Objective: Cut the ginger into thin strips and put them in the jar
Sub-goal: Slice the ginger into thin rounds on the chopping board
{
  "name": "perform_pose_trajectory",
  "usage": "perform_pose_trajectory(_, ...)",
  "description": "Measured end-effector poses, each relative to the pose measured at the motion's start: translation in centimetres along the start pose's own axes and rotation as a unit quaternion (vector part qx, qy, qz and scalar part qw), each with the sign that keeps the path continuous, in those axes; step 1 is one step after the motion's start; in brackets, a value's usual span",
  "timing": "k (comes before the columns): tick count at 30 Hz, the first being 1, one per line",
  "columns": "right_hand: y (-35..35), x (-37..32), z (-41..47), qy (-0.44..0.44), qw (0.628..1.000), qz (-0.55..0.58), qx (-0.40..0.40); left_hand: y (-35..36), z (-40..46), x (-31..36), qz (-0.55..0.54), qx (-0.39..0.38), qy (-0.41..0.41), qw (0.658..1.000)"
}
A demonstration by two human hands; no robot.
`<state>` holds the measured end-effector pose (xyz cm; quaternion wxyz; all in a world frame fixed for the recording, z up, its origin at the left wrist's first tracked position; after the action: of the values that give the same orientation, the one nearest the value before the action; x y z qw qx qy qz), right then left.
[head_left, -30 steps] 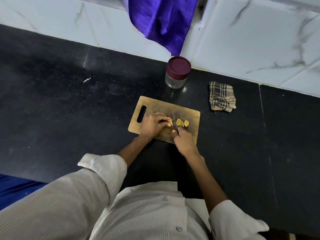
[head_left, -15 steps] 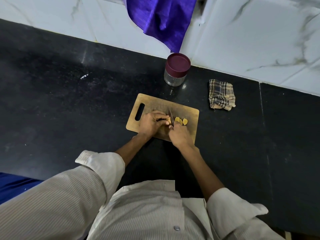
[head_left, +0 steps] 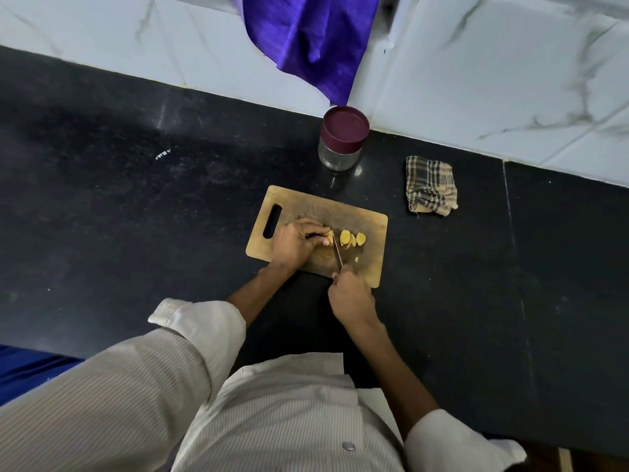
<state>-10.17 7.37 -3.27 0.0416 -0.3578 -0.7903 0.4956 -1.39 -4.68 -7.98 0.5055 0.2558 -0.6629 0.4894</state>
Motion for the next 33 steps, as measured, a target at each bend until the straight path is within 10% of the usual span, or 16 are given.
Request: perform_pose_trajectory(33,-1.2,-2.4,2.9,0.041,0.998,0.043,-0.004,-0.2,0.0,0.6,-0.018,-0.006,-0.028,0.999)
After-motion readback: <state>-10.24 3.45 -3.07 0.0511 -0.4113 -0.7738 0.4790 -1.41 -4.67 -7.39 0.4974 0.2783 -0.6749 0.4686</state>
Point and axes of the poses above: each hand's wrist, its own z-axis towards the middle knuckle, its own y-axis out of the palm, x = y × z, the point moved 2 cm from there along z, towards the middle knuckle, and after that the axes turned 7 degrees about -z, right-handed, at the moved point
